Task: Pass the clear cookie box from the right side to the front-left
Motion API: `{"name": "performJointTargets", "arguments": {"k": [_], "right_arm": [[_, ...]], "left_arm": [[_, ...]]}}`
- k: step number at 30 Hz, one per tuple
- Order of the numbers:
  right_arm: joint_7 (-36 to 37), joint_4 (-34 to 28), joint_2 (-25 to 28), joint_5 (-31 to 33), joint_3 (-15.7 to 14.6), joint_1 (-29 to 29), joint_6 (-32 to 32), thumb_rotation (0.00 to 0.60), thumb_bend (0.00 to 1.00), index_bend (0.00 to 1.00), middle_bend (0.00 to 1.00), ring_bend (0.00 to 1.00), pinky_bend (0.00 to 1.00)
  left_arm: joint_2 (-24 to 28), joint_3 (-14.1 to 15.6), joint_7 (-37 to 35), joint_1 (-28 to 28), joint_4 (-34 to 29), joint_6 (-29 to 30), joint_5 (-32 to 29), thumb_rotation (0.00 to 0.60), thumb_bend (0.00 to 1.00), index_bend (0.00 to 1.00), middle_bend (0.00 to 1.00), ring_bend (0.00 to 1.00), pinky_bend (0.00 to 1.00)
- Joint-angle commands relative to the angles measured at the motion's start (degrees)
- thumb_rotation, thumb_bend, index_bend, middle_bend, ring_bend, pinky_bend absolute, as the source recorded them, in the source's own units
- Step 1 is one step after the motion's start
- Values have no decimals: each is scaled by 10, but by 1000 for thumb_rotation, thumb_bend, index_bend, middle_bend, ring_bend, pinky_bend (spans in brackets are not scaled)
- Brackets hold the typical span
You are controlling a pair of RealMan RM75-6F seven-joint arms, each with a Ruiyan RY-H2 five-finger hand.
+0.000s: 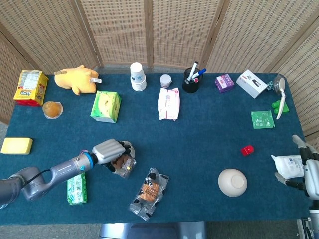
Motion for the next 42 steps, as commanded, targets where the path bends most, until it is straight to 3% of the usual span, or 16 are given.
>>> {"name": "performJointTargets", "arguments": {"k": [1, 14, 24, 31, 36, 42], "right_arm": [[1, -2, 2, -3, -1, -3, 3, 600, 55, 53, 181, 150, 211], [4, -12, 5, -19, -1, -11, 11, 600, 56, 48, 180, 150, 211], [5, -13, 5, -25, -1, -13, 10, 600, 57, 45, 180, 150, 211], [24, 3, 1, -17, 10, -4, -1, 600, 55, 44, 177, 124, 212], [36, 21, -9, -11, 22, 9, -13, 600, 57, 45, 176, 94, 208], [17, 52, -29, -2, 33, 24, -21, 600, 68, 54, 175, 52, 163]], "left_arm": [[14, 13, -12, 6, -17, 13, 16, 488, 302, 280, 256, 170, 335], [60, 62, -41, 15, -78, 38, 70, 492, 302, 279, 255, 169, 335], [79, 82, -48, 20, -108, 52, 91, 490, 301, 276, 251, 163, 315], [72, 53, -15, 57, -90, 107, 52, 486, 302, 276, 228, 142, 277], [66, 25, 30, 95, -79, 151, 6, 494, 301, 256, 178, 69, 166], [76, 8, 99, 147, -79, 211, -36, 489, 301, 251, 170, 55, 112]]}}
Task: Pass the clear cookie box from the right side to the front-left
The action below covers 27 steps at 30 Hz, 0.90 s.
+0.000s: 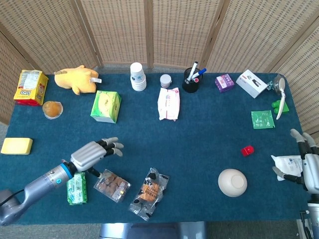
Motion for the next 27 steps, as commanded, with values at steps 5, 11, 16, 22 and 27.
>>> {"name": "performJointTargets", "arguments": {"k": [5, 11, 16, 22, 27], "right_arm": [[-60, 49, -41, 16, 12, 35, -31, 600, 70, 74, 175, 51, 162], [-83, 66, -61, 21, 13, 46, -38, 600, 74, 102, 175, 50, 162], [-78, 66, -73, 26, 10, 45, -40, 600, 77, 108, 175, 50, 160], [-137, 69, -87, 21, 4, 36, -10, 600, 80, 123, 175, 50, 156], [-143, 60, -89, 21, -1, 28, -2, 600, 82, 164, 178, 50, 154]], "left_arm": [[41, -5, 113, 135, -11, 146, -88, 501, 302, 248, 160, 49, 96], [50, 4, 120, 229, -14, 240, -110, 497, 302, 247, 156, 45, 82], [44, 17, 118, 300, 0, 296, -120, 505, 301, 247, 156, 44, 79], [16, 16, 104, 389, 41, 374, -131, 504, 302, 252, 158, 45, 71], [-4, -2, 104, 429, 68, 431, -109, 505, 301, 262, 159, 43, 60]]}}
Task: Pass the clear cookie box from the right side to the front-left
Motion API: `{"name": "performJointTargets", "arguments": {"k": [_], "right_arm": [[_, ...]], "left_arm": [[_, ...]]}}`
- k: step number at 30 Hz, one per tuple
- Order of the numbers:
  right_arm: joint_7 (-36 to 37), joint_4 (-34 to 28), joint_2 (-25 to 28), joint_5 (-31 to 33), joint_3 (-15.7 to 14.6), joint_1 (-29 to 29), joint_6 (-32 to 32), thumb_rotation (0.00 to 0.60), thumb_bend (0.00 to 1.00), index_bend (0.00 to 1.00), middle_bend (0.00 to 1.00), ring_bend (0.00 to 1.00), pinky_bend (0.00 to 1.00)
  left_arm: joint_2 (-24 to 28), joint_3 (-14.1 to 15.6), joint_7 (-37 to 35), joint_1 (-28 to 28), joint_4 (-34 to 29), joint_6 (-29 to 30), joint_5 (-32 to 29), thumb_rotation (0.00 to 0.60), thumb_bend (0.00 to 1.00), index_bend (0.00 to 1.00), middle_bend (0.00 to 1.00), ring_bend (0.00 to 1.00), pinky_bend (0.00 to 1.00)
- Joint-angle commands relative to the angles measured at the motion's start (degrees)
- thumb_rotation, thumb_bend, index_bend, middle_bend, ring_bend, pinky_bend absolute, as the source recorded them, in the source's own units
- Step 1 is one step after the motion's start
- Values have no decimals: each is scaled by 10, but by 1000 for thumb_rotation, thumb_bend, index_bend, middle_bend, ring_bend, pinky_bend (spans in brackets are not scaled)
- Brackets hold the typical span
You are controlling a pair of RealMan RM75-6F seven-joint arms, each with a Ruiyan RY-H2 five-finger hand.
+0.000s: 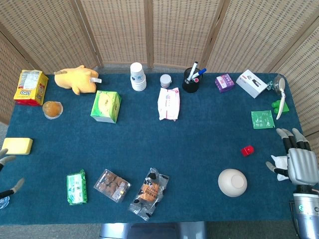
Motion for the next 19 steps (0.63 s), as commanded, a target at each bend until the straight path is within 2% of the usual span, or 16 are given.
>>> {"name": "performJointTargets", "arguments": {"k": [1, 8, 19], "right_arm": [[2, -4, -3, -2, -5, -6, 3, 600, 82, 171, 180, 50, 154], [12, -2, -2, -4, -11, -10, -1, 600, 84, 174, 182, 50, 155], [26, 1, 0, -8, -15, -17, -1, 600, 82, 175, 182, 50, 155]], "left_arm": [[-16, -11, -2, 24, 19, 32, 21, 505, 301, 262, 159, 43, 59], [-12, -21, 8, 35, 10, 41, 49, 508, 300, 262, 159, 43, 57], [-4, -43, 35, 35, -16, 15, 69, 508, 300, 263, 159, 43, 55]]}}
